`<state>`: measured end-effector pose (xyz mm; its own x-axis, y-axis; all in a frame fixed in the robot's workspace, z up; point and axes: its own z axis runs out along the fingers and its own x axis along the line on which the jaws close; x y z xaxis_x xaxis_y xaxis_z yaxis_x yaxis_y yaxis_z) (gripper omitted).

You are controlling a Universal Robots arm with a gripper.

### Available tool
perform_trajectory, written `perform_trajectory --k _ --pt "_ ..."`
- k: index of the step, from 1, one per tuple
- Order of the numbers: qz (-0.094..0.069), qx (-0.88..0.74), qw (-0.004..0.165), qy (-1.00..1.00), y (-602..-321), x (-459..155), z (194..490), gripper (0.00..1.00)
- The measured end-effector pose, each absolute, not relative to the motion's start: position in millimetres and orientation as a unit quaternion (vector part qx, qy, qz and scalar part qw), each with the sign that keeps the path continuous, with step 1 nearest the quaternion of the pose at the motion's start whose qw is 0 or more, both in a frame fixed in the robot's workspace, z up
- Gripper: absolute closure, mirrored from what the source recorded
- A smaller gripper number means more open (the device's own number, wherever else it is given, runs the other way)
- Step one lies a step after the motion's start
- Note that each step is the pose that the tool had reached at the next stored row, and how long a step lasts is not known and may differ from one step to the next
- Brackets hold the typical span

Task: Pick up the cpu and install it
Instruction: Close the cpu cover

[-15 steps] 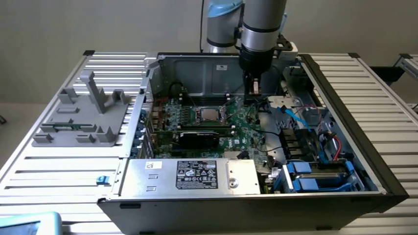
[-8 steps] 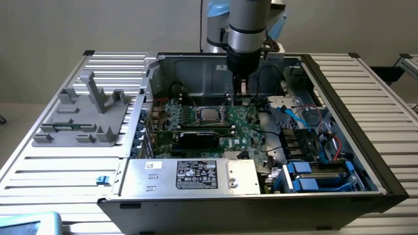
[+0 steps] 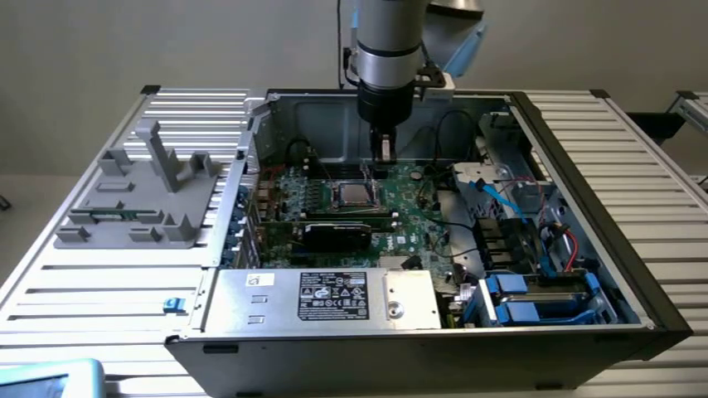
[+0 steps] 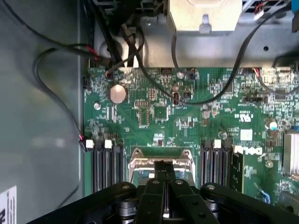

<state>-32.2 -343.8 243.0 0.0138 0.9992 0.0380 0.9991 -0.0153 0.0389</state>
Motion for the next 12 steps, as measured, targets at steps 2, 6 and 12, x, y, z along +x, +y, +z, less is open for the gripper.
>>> perform_trajectory --k 2,6,12 --pt "0.027 0.712 0.001 0.702 -343.9 -41.2 242.9 0.89" --pt "0.027 0.712 0.001 0.702 -344.0 -59.7 242.7 0.89" --pt "0.027 0.712 0.001 0.702 -344.0 -84.5 236.7 0.89"
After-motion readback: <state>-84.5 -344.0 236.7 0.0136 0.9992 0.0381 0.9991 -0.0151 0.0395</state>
